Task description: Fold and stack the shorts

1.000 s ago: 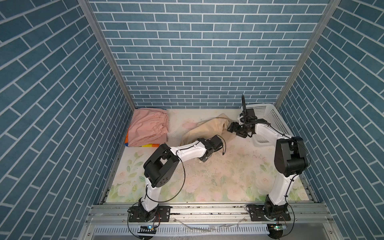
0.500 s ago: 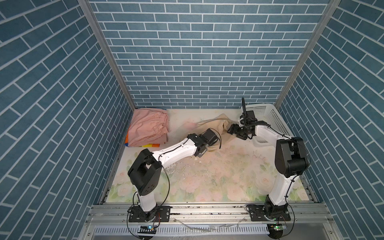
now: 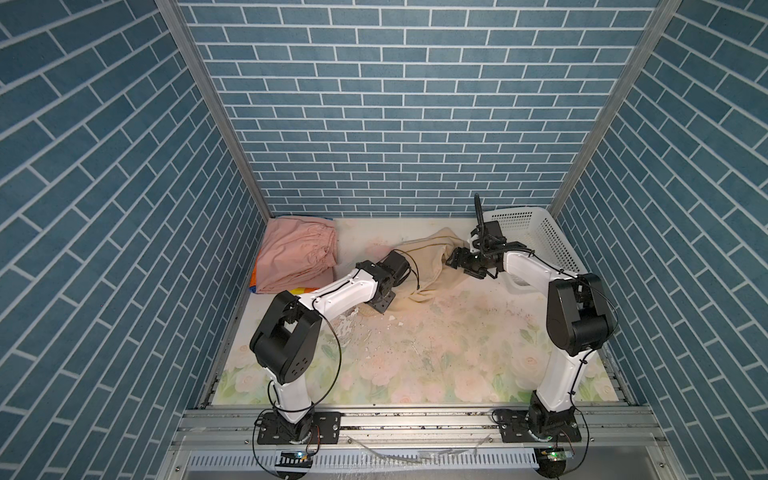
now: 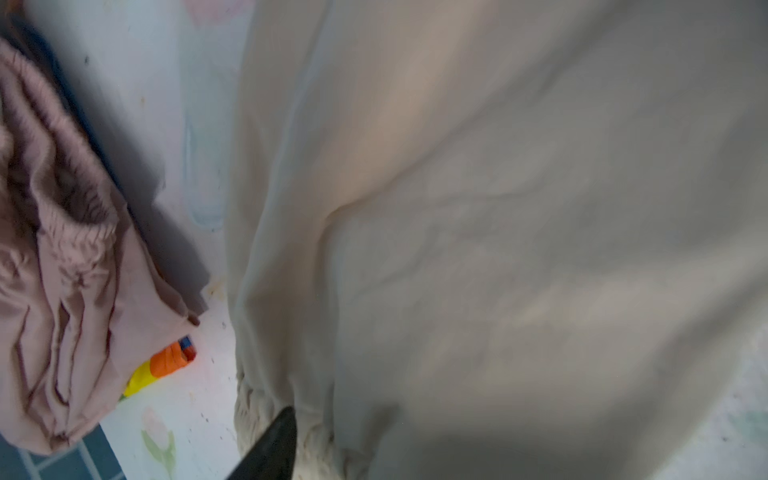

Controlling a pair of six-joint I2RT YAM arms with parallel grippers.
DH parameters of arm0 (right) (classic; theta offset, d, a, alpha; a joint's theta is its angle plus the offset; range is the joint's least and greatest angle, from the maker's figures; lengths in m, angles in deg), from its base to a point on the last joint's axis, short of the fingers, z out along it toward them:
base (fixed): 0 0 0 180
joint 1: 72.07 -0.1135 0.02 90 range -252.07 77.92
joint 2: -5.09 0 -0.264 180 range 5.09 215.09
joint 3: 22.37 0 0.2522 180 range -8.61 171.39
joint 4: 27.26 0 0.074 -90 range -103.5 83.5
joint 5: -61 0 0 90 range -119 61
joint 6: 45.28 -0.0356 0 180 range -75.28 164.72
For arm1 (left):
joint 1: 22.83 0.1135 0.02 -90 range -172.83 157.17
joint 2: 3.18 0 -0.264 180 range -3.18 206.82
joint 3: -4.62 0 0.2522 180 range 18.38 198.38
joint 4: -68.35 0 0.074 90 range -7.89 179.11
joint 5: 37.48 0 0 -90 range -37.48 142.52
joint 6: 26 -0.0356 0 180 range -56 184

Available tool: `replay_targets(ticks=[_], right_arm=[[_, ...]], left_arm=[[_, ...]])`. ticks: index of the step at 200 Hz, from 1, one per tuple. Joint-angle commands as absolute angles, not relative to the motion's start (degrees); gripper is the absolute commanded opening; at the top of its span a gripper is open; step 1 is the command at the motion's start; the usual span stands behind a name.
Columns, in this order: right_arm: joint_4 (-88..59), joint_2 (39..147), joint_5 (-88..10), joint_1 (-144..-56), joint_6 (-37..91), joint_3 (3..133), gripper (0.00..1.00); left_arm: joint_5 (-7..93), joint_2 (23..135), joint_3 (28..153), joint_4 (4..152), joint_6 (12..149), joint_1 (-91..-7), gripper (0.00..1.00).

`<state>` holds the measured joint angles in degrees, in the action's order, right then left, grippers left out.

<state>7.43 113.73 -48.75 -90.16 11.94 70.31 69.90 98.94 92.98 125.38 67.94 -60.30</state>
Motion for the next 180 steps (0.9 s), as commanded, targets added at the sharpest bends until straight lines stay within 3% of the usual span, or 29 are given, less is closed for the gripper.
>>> replay_targets(ticks=[1,22,63,116,160,180], right_arm=[[6.3,114.0,-49.4,-90.4,10.9,69.1,0.78],[6.2,113.8,-49.4,-90.4,11.1,68.4,0.78],[4.9,114.1,-50.5,-90.4,10.5,67.8,0.78],[3.8,113.7,-51.5,-90.4,9.7,66.9,0.78],[4.0,112.3,-51.3,-90.4,10.0,65.7,0.77],[3.9,112.1,-51.6,-90.4,10.1,65.2,0.78]], left_arm=[[66.3,97.6,95.1,126.8,70.2,-60.5,0.8],[66.9,94.6,93.8,126.2,72.7,-61.9,0.91],[71.1,89.4,86.7,120.5,78.3,-65.4,0.93],[81.9,89.4,77.2,107.6,85.6,-69.3,0.75],[89.8,94.5,79.0,106.5,87.2,-71.3,0.7],[92.0,97.4,80.6,107.2,86.9,-71.5,0.61]])
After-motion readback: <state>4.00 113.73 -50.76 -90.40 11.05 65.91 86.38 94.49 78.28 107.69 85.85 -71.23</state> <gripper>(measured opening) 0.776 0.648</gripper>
